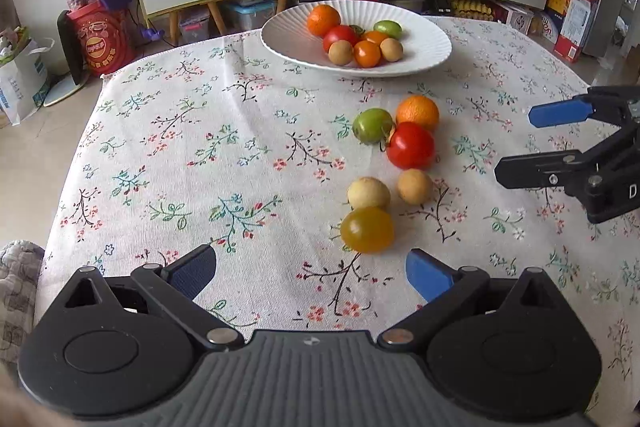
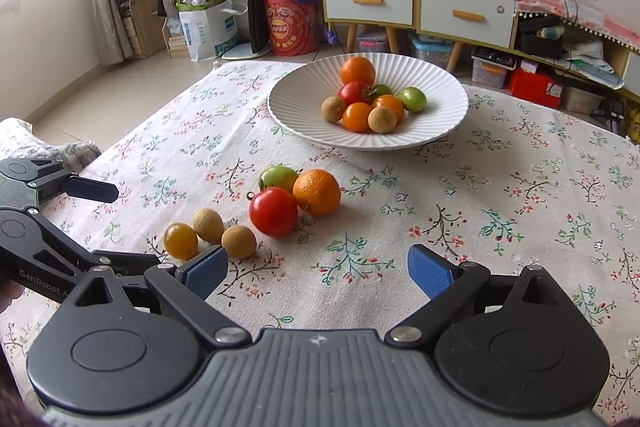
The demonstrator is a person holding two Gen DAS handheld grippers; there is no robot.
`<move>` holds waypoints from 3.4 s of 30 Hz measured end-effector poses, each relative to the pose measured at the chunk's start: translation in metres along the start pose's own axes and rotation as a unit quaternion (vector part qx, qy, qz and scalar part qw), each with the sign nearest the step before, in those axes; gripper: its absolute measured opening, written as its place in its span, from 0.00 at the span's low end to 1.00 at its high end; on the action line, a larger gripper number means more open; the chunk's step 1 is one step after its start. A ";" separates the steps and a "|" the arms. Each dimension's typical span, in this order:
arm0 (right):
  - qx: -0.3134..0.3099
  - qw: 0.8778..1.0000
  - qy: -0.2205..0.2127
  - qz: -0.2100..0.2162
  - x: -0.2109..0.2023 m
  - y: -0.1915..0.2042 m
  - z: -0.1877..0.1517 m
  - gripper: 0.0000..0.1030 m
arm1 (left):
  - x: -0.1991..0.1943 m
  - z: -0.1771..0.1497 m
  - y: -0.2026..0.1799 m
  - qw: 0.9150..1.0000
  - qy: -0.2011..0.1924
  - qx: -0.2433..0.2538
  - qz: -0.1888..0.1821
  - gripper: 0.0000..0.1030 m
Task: Organize fruits
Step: 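Withdraw both tools back toward the remaining fruits, then grasp the yellow tomato with the left tool, then grasp a brown kiwi with the right tool while the left tool holds the yellow tomato, then lift the yellow tomato and kiwi and carry them toward the bowl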
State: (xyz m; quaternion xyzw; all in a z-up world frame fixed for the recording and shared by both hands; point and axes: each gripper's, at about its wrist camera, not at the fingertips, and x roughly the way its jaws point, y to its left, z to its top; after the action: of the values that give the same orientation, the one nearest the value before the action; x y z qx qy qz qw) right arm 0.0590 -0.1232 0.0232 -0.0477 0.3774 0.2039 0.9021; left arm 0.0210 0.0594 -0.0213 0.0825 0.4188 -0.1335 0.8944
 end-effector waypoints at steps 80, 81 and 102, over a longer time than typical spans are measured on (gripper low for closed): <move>-0.034 0.998 0.046 0.034 0.029 0.035 0.004 0.23 | 0.005 0.001 0.005 0.999 -0.015 -0.039 -0.032 0.25; -0.032 0.998 0.045 0.032 0.027 0.033 0.003 0.22 | 0.005 0.002 0.004 0.999 -0.015 -0.039 -0.032 0.25; 0.012 1.000 0.015 0.016 0.011 -0.005 0.021 0.23 | 0.005 0.039 -0.017 0.996 -0.042 -0.046 -0.058 0.25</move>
State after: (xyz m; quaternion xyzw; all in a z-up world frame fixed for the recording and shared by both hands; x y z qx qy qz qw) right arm 0.0821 -0.1195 0.0304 -0.0339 0.3941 0.2135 0.8933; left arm 0.0467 0.0328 -0.0010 0.0110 0.3910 -0.1685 0.9048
